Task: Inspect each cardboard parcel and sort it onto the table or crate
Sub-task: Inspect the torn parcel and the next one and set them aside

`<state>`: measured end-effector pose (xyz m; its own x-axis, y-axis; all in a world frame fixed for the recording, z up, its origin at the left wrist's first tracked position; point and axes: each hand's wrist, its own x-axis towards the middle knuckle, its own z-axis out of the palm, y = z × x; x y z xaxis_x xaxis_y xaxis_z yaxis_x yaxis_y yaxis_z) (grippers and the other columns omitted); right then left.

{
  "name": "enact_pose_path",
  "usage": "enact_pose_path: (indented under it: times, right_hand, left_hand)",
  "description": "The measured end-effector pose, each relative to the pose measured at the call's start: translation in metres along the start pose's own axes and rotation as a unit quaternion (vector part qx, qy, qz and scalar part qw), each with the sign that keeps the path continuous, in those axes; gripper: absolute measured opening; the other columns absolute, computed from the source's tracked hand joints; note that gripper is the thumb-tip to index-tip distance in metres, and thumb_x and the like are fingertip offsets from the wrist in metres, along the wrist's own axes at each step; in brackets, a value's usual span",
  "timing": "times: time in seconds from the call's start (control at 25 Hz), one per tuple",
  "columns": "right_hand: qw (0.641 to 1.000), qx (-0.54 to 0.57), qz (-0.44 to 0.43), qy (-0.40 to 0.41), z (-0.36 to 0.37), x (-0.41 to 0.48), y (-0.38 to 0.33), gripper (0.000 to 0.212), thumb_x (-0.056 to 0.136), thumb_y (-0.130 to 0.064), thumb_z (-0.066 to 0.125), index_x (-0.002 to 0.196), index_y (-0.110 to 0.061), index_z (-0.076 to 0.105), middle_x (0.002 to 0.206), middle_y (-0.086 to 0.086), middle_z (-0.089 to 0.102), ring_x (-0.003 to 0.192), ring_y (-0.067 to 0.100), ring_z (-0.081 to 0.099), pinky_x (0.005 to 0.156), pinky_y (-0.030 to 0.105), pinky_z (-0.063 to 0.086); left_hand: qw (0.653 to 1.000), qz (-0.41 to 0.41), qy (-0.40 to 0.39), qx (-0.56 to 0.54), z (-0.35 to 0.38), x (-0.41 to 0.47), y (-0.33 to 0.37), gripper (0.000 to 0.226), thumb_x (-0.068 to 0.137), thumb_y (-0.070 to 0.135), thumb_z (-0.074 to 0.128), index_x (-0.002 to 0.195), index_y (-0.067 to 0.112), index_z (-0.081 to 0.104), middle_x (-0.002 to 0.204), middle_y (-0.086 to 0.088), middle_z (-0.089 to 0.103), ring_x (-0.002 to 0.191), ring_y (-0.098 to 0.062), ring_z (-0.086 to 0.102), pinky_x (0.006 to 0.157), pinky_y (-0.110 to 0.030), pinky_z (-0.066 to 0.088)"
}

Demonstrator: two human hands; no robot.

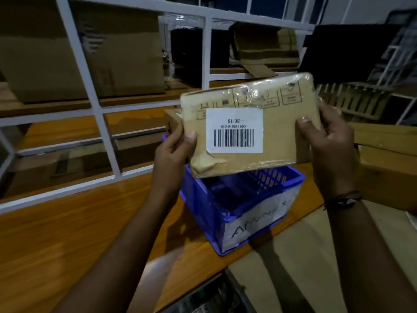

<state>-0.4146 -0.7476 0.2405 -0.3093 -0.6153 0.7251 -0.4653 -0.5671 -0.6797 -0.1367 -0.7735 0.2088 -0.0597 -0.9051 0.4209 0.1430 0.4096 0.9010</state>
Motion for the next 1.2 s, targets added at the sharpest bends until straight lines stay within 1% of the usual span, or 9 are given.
enact_pose_path:
  times: [0.24, 0.44, 0.52, 0.68, 0.8, 0.88, 0.96, 1.08, 1.2]
  right_hand:
    - [0.993, -0.007, 0.121, -0.014, 0.003, 0.017, 0.077, 0.048, 0.09, -0.037, 0.066, 0.132, -0.015, 0.068, 0.123, -0.001, 0.073, 0.112, 0.015, 0.069, 0.094, 0.042, 0.059]
    - [0.988, -0.043, 0.134, -0.069, 0.032, 0.04, 0.133, 0.038, 0.094, -0.021, 0.076, 0.127, -0.009, 0.061, 0.118, -0.001, 0.066, 0.112, 0.017, 0.064, 0.088, 0.027, 0.055]
    - [0.985, -0.063, 0.125, -0.104, 0.046, 0.048, 0.148, 0.039, 0.093, -0.02, 0.077, 0.126, -0.01, 0.058, 0.116, -0.005, 0.062, 0.109, 0.012, 0.061, 0.083, 0.014, 0.05]
    - [0.982, -0.068, 0.112, -0.136, 0.072, 0.071, 0.175, 0.04, 0.087, -0.037, 0.079, 0.119, -0.02, 0.062, 0.116, -0.003, 0.066, 0.109, 0.014, 0.064, 0.09, 0.029, 0.051]
    - [0.982, -0.108, 0.083, -0.134, 0.092, 0.083, 0.182, 0.043, 0.089, -0.037, 0.078, 0.123, -0.011, 0.07, 0.118, 0.003, 0.053, 0.108, 0.014, 0.058, 0.094, 0.02, 0.041]
    - [0.977, -0.143, 0.079, -0.134, 0.105, 0.088, 0.185, 0.049, 0.093, -0.043, 0.072, 0.126, -0.007, 0.071, 0.121, 0.009, 0.049, 0.11, 0.02, 0.055, 0.099, 0.025, 0.041]
    - [0.969, -0.192, 0.064, -0.145, 0.117, 0.092, 0.19, 0.061, 0.093, -0.056, 0.054, 0.125, -0.008, 0.073, 0.123, 0.015, 0.052, 0.114, 0.033, 0.053, 0.102, 0.037, 0.042]
    - [0.955, -0.259, 0.031, -0.143, 0.127, 0.093, 0.191, 0.074, 0.095, -0.063, 0.027, 0.118, -0.011, 0.074, 0.122, 0.016, 0.056, 0.113, 0.04, 0.05, 0.095, 0.043, 0.039]
    - [0.946, -0.29, 0.016, -0.141, 0.126, 0.09, 0.185, 0.071, 0.097, -0.061, 0.024, 0.123, -0.012, 0.07, 0.133, 0.014, 0.059, 0.124, 0.039, 0.045, 0.102, 0.047, 0.036]
  left_hand:
    - [0.997, -0.037, -0.028, 0.069, 0.027, 0.007, -0.042, 0.072, 0.102, 0.02, 0.064, 0.164, 0.024, 0.028, 0.152, 0.005, 0.055, 0.126, -0.002, 0.061, 0.099, -0.029, 0.057]
    - [0.984, -0.065, -0.017, 0.165, 0.032, 0.015, -0.077, 0.094, 0.084, 0.055, 0.074, 0.163, 0.037, 0.027, 0.152, 0.017, 0.053, 0.137, -0.004, 0.053, 0.113, -0.045, 0.049]
    - [0.975, -0.058, -0.003, 0.214, 0.032, 0.015, -0.084, 0.094, 0.085, 0.054, 0.075, 0.163, 0.04, 0.025, 0.15, 0.023, 0.052, 0.134, -0.001, 0.052, 0.111, -0.038, 0.05]
    - [0.962, -0.036, 0.038, 0.269, 0.033, 0.026, -0.084, 0.087, 0.086, 0.044, 0.082, 0.144, 0.064, 0.021, 0.128, 0.045, 0.048, 0.114, 0.024, 0.051, 0.094, -0.009, 0.05]
    - [0.942, -0.023, 0.059, 0.329, 0.033, 0.04, -0.09, 0.098, 0.084, 0.055, 0.079, 0.161, 0.044, 0.019, 0.156, 0.018, 0.046, 0.137, -0.004, 0.05, 0.107, -0.035, 0.053]
    - [0.934, -0.031, 0.06, 0.352, 0.032, 0.049, -0.093, 0.101, 0.087, 0.056, 0.076, 0.165, 0.032, 0.018, 0.163, 0.004, 0.042, 0.144, -0.017, 0.046, 0.108, -0.048, 0.052]
    - [0.928, -0.048, 0.068, 0.363, 0.034, 0.057, -0.093, 0.094, 0.091, 0.047, 0.076, 0.165, 0.028, 0.021, 0.162, 0.001, 0.043, 0.144, -0.018, 0.045, 0.108, -0.048, 0.052]
    - [0.917, -0.05, 0.075, 0.388, 0.035, 0.067, -0.095, 0.088, 0.095, 0.036, 0.074, 0.165, 0.024, 0.023, 0.16, 0.0, 0.045, 0.142, -0.016, 0.047, 0.108, -0.038, 0.051]
    - [0.905, -0.052, 0.07, 0.417, 0.035, 0.069, -0.094, 0.088, 0.095, 0.037, 0.074, 0.165, 0.026, 0.022, 0.16, 0.001, 0.046, 0.14, -0.015, 0.049, 0.104, -0.033, 0.051]
